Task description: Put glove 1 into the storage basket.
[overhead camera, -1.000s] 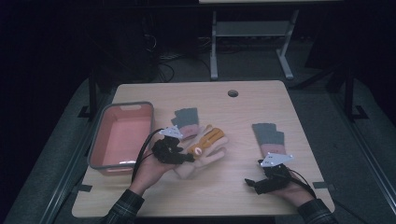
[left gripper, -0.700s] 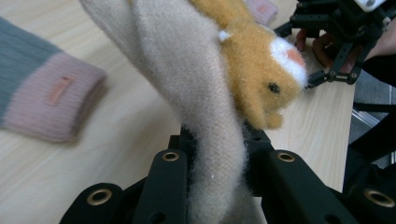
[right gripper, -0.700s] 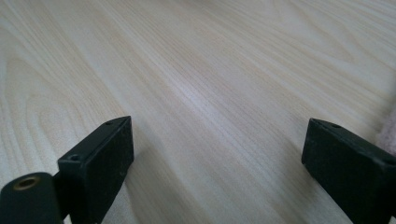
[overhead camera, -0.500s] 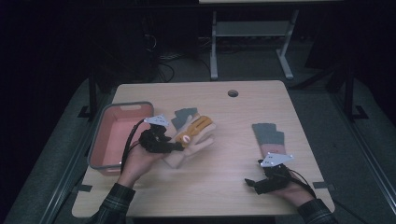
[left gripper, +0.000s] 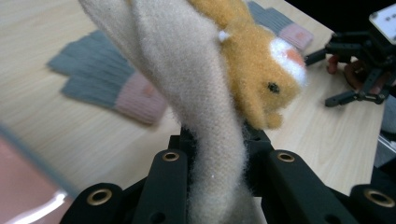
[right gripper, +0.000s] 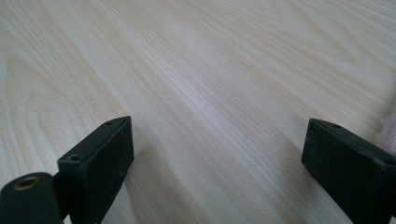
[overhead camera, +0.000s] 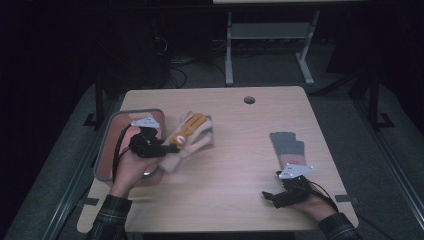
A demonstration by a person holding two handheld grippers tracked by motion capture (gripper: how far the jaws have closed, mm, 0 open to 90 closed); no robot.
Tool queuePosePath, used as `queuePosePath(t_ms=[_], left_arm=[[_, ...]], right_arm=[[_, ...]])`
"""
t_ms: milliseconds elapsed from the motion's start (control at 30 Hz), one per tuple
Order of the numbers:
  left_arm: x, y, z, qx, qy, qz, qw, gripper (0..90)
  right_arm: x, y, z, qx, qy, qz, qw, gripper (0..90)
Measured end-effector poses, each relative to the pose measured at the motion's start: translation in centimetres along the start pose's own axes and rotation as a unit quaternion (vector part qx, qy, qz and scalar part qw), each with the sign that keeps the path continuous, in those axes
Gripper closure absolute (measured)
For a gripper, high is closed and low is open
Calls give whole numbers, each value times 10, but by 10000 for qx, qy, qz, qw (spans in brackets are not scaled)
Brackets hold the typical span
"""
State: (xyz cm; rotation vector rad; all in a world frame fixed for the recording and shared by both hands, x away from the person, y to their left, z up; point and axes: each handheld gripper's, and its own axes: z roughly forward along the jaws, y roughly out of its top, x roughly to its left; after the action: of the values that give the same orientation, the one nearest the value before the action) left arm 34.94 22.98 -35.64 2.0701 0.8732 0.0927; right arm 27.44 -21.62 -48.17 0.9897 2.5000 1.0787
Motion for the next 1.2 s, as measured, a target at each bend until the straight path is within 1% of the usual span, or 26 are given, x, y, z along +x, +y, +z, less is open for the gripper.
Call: queuePosePath(t_ms=[133, 167, 233, 267, 333, 367, 400, 433, 467, 600, 800, 833, 867, 933, 967, 1000, 1033, 1200], left_arm=[[9, -4, -11, -107, 99, -140, 9998, 753], [13, -6, -17, -167, 127, -214, 9995, 753], [16, -7, -20, -188, 151, -240, 9994, 753], [19, -10, -25, -211, 213, -304, 9991, 753], [21, -11, -27, -226, 233, -318, 9990, 753], [25, -14, -32, -241, 295, -374, 9986, 754], [25, -14, -32, -241, 295, -374, 9986, 754], [29, -16, -37, -262, 366, -424, 9981, 754], [31, -17, -39, -284, 390, -458, 9978, 755], [40, -22, -49, -339, 536, -527, 9966, 758], [53, -31, -63, -429, 760, -729, 9935, 761], [55, -32, -64, -426, 802, -771, 9929, 762], [55, -32, -64, -426, 802, -771, 9929, 762], [63, -37, -66, -397, 919, -861, 9912, 762], [63, -37, -66, -397, 919, -861, 9912, 762], [68, -41, -65, -348, 982, -923, 9903, 762], [68, -41, -65, -348, 982, -923, 9903, 762], [81, -47, -60, -197, 1123, -1101, 9874, 762]], right_arm=[[0, 0, 0, -2, 0, -3, 10000, 87], [0, 0, 0, -2, 0, -2, 10000, 87], [0, 0, 0, -2, 0, -1, 10000, 87], [0, 0, 0, -1, 0, -1, 10000, 86], [0, 0, 0, 0, 0, 1, 10000, 87], [0, 0, 0, 0, 1, 0, 10000, 87], [0, 0, 0, 0, 1, 0, 10000, 87], [0, 0, 0, 0, 1, -2, 10000, 87], [0, 0, 0, -1, 0, -1, 10000, 87], [0, 0, 0, -1, 0, -1, 10000, 86], [0, 0, 0, 0, 0, 0, 10000, 86], [0, 0, 0, 0, 0, -1, 10000, 86], [0, 0, 0, 0, 0, -2, 10000, 87], [0, 0, 0, 0, 1, -1, 10000, 86], [0, 0, 0, 0, 1, -1, 10000, 86], [0, 0, 0, 0, 0, 0, 10000, 86], [0, 0, 0, 0, 0, 0, 10000, 86], [0, 0, 0, 0, 0, 1, 10000, 87]])
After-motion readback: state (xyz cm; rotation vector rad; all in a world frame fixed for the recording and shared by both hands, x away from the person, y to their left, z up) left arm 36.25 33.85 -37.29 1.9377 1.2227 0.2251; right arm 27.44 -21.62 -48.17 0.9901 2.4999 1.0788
